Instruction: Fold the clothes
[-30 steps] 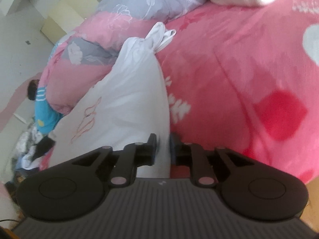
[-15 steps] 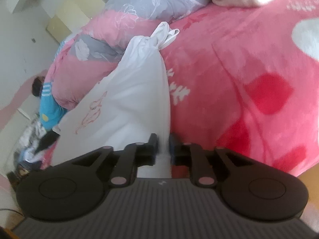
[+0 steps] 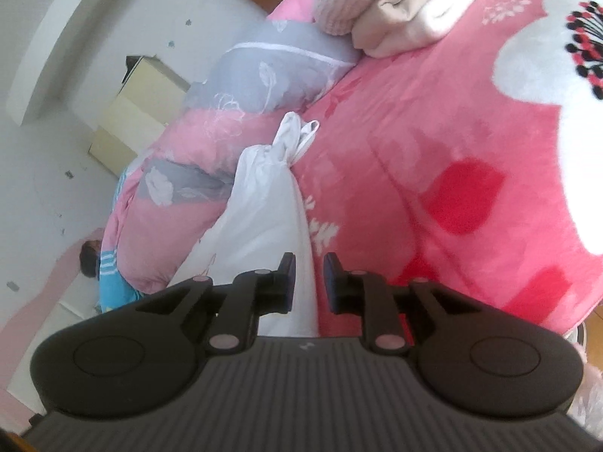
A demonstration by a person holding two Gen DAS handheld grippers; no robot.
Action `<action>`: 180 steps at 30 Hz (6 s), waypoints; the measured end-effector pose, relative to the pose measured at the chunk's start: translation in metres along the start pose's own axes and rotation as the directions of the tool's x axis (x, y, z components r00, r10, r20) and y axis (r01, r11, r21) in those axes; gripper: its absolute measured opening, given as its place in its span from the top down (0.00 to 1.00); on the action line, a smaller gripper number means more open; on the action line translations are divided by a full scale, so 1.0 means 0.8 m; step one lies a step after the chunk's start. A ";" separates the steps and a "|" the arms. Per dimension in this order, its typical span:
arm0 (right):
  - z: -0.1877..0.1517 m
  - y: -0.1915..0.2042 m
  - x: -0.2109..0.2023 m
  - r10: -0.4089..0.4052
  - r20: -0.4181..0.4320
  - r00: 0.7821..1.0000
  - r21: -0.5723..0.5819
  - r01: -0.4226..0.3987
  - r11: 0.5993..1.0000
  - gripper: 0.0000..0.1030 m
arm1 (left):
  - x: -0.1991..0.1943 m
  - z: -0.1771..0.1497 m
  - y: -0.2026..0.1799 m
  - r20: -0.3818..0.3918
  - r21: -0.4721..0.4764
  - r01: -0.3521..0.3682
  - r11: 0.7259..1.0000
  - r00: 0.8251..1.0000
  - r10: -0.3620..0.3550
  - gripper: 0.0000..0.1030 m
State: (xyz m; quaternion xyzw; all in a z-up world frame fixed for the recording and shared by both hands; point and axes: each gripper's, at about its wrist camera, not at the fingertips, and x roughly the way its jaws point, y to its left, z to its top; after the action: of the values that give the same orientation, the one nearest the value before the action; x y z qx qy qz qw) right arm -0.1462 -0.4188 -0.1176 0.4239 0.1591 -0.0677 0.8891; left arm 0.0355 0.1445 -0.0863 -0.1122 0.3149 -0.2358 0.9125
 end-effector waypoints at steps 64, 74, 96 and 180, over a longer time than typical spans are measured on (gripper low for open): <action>-0.004 0.130 0.119 0.099 -0.062 0.993 -0.325 -0.114 0.939 0.57 | 0.192 0.148 0.124 -0.034 -0.193 -0.141 0.971 0.990 0.137 0.62; -0.054 0.138 0.205 0.009 -0.173 0.985 -0.492 -0.094 0.865 0.58 | 0.185 0.152 0.127 0.021 -0.223 -0.161 0.961 0.985 0.170 0.96; -0.047 0.123 0.208 0.047 -0.187 0.981 -0.443 -0.127 0.887 0.58 | 0.135 0.131 0.120 -0.047 -0.209 -0.147 0.967 0.989 0.140 0.60; 0.164 0.043 0.334 -0.156 -0.326 0.933 -0.228 0.082 0.970 0.64 | 0.106 0.035 -0.002 -0.117 0.047 0.266 0.963 0.959 -0.260 0.62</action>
State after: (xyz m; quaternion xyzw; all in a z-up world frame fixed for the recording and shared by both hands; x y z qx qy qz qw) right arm 0.1434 -0.4949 -0.1055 0.3223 0.3424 -0.0301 0.8820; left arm 0.1109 0.1022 -0.1084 -0.1113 0.3393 -0.3706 0.8574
